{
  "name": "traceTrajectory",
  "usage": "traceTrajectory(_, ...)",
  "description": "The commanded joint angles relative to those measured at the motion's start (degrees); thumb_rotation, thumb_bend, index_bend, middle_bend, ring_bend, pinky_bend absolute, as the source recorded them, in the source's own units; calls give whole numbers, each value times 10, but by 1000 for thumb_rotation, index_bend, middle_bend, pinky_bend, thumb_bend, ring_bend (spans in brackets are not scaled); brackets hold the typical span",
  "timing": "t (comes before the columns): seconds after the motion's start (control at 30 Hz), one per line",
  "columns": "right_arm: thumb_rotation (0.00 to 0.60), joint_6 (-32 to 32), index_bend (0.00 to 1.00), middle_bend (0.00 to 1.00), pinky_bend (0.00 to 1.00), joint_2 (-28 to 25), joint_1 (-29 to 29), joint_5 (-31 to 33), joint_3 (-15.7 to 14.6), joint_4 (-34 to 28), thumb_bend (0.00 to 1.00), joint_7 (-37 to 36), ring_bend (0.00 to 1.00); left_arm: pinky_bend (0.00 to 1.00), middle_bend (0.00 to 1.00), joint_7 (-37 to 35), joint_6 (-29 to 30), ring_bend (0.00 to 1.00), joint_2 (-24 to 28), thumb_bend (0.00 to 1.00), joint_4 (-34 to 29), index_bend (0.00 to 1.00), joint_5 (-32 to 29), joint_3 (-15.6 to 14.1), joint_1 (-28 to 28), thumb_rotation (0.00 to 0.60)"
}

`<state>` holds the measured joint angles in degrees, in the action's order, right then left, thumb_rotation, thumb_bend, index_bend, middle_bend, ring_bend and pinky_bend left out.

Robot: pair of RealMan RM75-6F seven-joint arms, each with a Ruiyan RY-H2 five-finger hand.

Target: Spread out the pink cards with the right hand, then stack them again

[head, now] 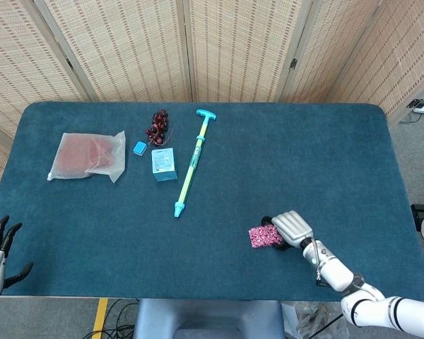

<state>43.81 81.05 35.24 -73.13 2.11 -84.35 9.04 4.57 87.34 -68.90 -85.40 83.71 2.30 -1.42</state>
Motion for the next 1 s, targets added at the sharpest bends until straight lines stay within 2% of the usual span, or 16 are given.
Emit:
traceTrajectory(0.03, 600, 1, 325, 1000, 1000, 1, 0, 1, -2, -1, 332, 3, 1000, 127, 38, -1, 0, 48, 0, 257, 1, 157, -1, 0, 1, 600)
traceTrajectory(0.5, 600, 4, 324, 1000, 1000, 4, 3, 3, -10, -3, 324, 6, 1000, 127, 38, -2, 0, 48, -1, 257, 3, 157, 0, 0, 1, 600)
traceTrajectory(0.7, 600, 11, 272, 1000, 1000, 4, 1, 1, -11, -4, 312, 3, 1000, 127, 38, -4, -1, 48, -2, 257, 4, 157, 0, 0, 1, 600)
traceTrajectory(1.0, 600, 32, 250, 1000, 1000, -4, -7, -4, -11, -13, 313, -4, 1000, 127, 38, -8, -2, 48, -3, 256, 6, 157, 1, 1, -1, 600)
